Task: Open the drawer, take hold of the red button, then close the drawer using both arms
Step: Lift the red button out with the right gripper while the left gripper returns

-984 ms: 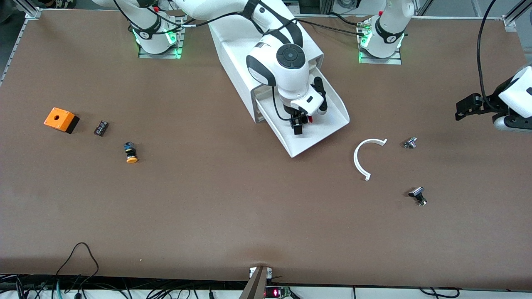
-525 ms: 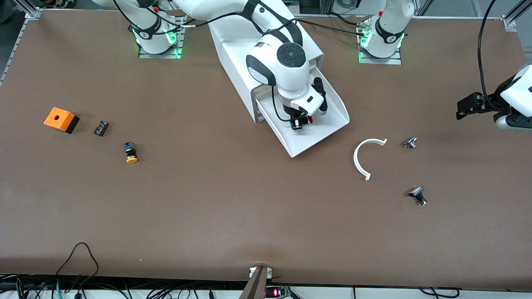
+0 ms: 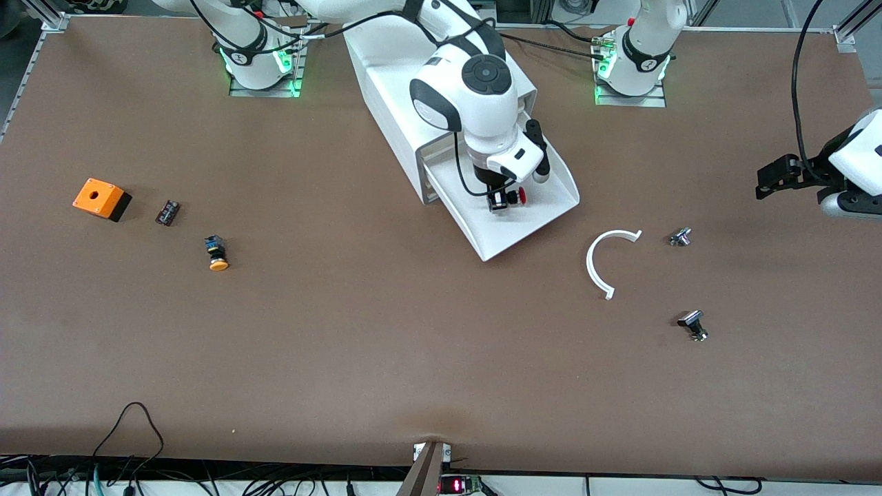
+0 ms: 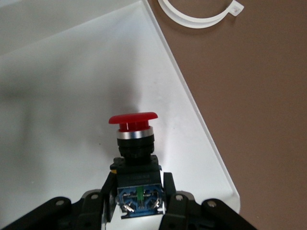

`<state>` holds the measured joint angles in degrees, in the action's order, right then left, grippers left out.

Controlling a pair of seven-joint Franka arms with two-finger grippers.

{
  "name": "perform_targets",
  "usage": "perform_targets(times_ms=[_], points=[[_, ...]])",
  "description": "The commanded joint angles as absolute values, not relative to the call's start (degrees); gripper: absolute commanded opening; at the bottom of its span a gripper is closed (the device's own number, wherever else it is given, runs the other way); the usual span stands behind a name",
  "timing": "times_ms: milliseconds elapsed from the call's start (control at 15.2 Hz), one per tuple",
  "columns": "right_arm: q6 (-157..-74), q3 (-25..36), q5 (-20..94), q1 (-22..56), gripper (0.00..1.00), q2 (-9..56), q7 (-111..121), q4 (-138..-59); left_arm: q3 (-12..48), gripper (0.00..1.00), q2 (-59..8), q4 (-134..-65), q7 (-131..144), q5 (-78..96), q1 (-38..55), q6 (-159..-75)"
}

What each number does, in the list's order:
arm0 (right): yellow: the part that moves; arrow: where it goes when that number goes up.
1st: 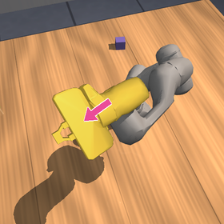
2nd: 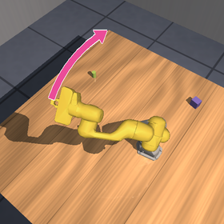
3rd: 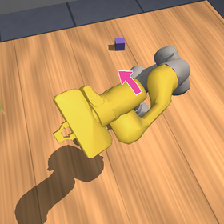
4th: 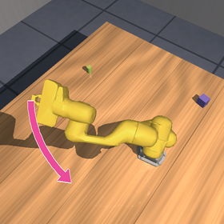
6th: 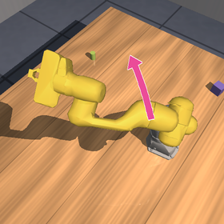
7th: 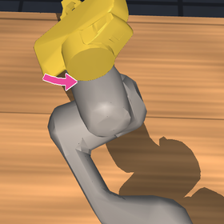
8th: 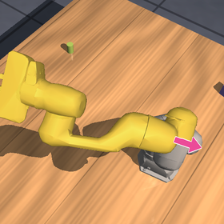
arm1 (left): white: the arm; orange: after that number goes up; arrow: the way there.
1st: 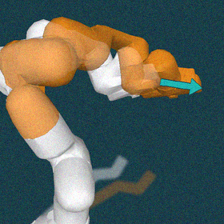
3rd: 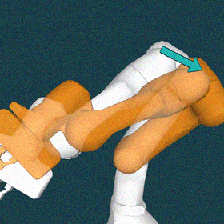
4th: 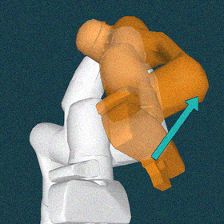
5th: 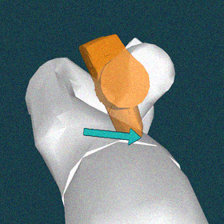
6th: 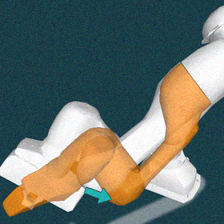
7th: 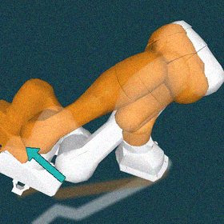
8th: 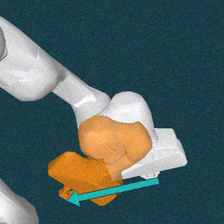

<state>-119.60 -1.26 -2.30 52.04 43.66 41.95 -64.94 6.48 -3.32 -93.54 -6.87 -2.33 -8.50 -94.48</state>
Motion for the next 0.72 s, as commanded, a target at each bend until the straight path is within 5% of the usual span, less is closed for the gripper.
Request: perform_targets(times_ms=[0, 393, 656], points=[[-115.6, 1.0, -0.1, 51.6, 0.22, 38.5, 40.6, -65.2, 6.7, 1.0, -4.5, -93.0, -7.1, -3.8, -8.4, -94.0], [-116.2, 2.3, 3.7, 46.6, 0.22, 30.2, 34.3, -73.7, 6.8, 1.0, -5.1, -99.8, -12.4, -3.1, -8.6, -95.3], [-116.5, 4.1, 3.7, 41.2, 0.22, 27.4, 33.8, -81.3, 8.6, 0.99, -7.1, -104.0, -10.0, 2.3, -8.3, -104.0]])
